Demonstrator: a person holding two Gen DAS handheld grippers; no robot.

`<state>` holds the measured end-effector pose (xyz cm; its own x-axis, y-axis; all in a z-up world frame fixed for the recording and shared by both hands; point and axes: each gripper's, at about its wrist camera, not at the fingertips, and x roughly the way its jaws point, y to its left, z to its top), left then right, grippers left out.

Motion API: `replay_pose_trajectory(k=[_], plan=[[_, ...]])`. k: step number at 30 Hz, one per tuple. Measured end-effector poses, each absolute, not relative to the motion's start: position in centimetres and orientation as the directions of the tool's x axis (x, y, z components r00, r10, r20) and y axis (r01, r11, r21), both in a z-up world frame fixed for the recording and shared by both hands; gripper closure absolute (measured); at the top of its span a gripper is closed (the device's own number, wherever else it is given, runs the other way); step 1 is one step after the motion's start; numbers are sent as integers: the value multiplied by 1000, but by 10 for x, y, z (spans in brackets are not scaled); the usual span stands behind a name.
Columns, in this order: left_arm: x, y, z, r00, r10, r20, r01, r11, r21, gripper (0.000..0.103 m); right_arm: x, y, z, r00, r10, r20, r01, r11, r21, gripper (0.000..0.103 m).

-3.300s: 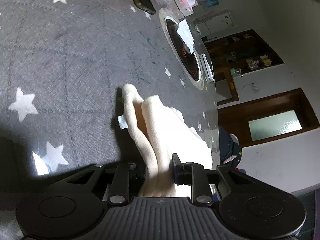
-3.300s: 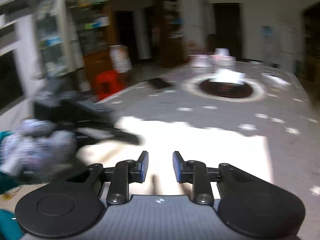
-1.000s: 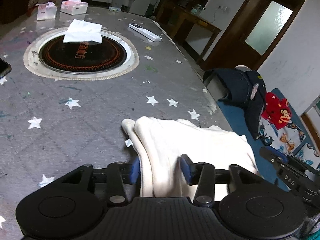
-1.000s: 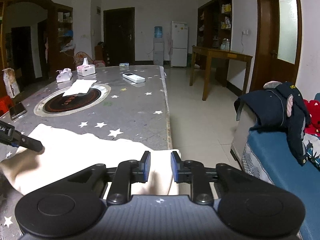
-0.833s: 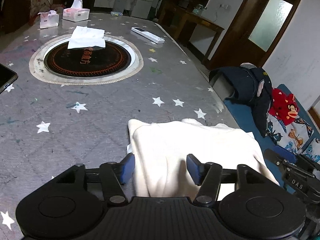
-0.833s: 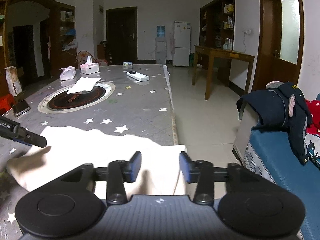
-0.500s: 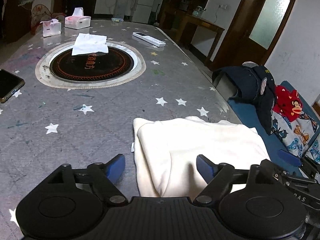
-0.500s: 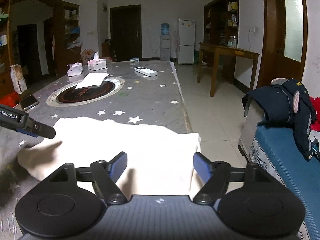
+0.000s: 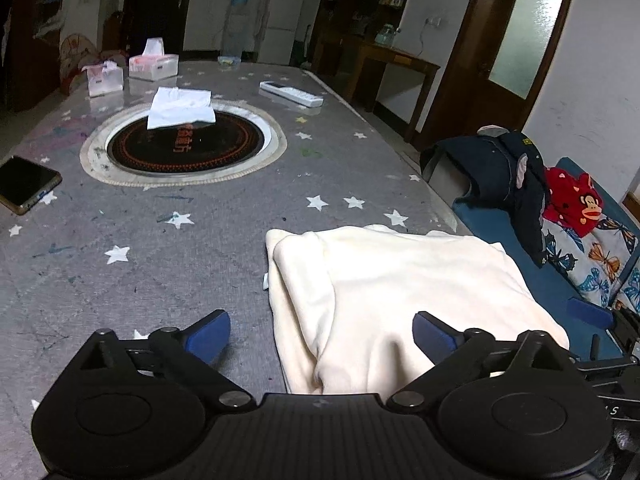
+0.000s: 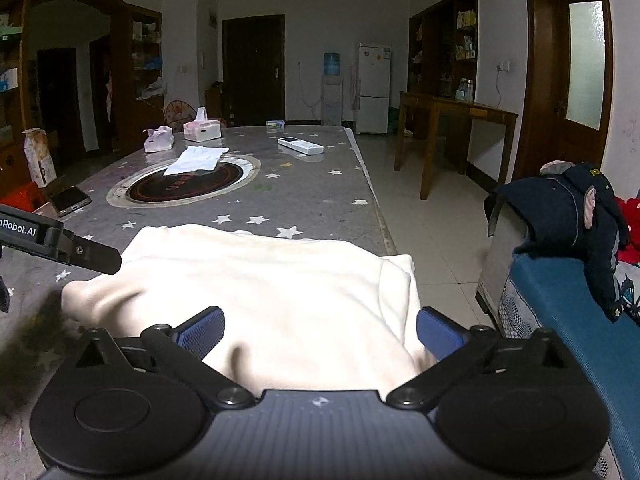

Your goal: Fold clothes

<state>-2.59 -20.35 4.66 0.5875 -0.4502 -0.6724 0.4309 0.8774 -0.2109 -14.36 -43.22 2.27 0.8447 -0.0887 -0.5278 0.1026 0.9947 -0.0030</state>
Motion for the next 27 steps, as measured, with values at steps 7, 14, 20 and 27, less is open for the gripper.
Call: replay_pose_trajectory(k=[7,14,20,27], plan=[[-43,-200,48,611,-448,-652,446,876,-184,0,-153,-424,25,853,-104,-512,116,993,-8,0],[-59,-192,50,629,-449,-635,449,876,-175,0,-167,-413,24,867,-102,-488,112,994,-9,0],[-75,-190,53,645,-452,-617,472,870,-144,0,-177,-407,24,867,-80,-492,111,993,33,0],[-91,-186,53,659,-443,-608,472,873,-124,0,-189,-400,25,867,-79,-493,116,992,44,0]])
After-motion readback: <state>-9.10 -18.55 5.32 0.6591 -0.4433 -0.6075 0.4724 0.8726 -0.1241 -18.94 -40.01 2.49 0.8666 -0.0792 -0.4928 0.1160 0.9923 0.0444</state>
